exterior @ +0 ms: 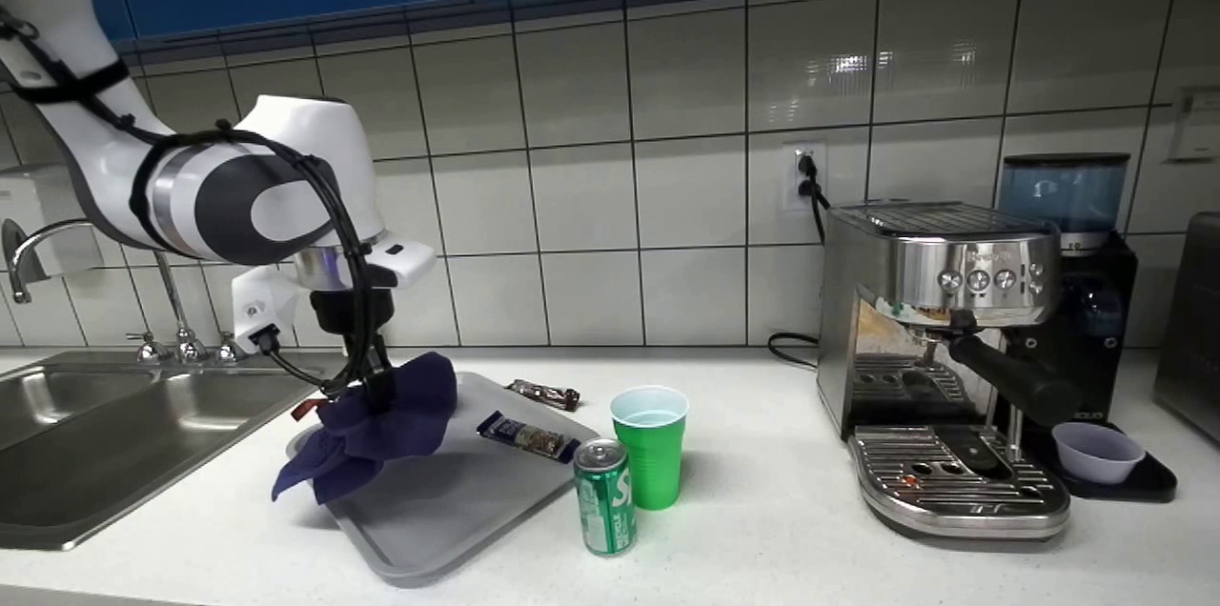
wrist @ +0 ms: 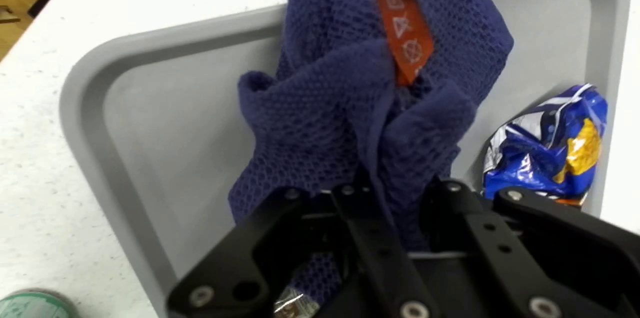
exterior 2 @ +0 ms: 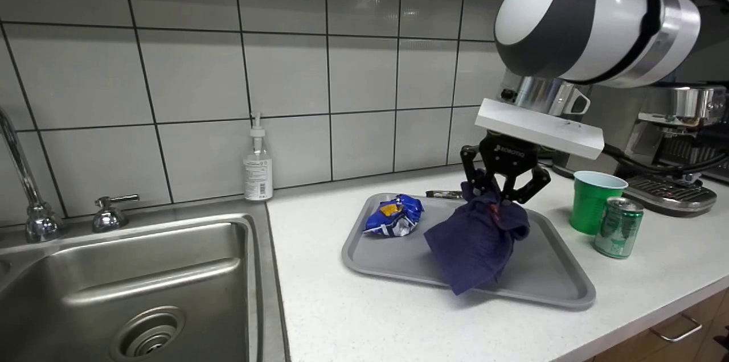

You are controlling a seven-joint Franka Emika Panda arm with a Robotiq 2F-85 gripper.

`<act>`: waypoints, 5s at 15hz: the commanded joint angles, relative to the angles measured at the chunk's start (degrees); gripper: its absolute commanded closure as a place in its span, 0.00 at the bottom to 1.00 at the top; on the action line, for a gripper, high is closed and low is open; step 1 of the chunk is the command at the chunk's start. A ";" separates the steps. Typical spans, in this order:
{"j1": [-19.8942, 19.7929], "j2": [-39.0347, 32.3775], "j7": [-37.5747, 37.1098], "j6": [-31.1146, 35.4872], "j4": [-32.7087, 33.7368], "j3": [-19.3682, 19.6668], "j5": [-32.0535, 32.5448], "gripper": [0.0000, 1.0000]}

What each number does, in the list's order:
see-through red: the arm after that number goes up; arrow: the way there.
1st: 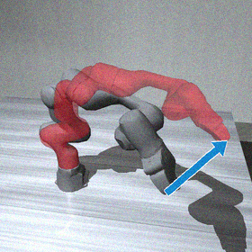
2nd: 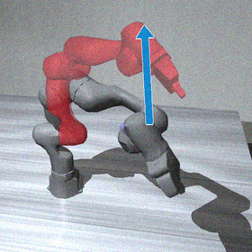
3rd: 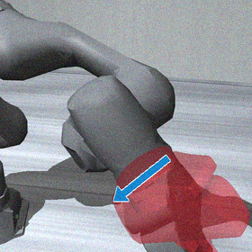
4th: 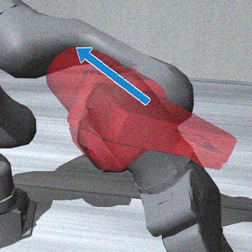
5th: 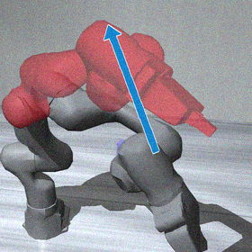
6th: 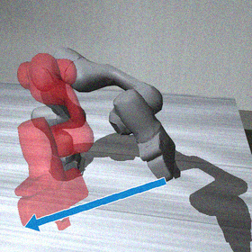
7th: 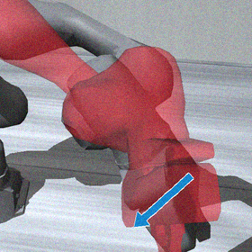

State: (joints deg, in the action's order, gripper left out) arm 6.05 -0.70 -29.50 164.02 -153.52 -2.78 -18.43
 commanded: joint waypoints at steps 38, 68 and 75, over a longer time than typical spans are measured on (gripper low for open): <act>5.90 -13.13 -14.28 2.22 5.39 10.32 19.28 0.00; 3.95 1.08 14.85 1.63 -5.24 -4.11 7.72 0.00; 3.95 1.08 14.88 1.63 -5.24 -4.11 7.72 0.00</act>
State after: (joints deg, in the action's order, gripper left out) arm 10.95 0.27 -14.66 165.82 -158.78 -5.97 -10.71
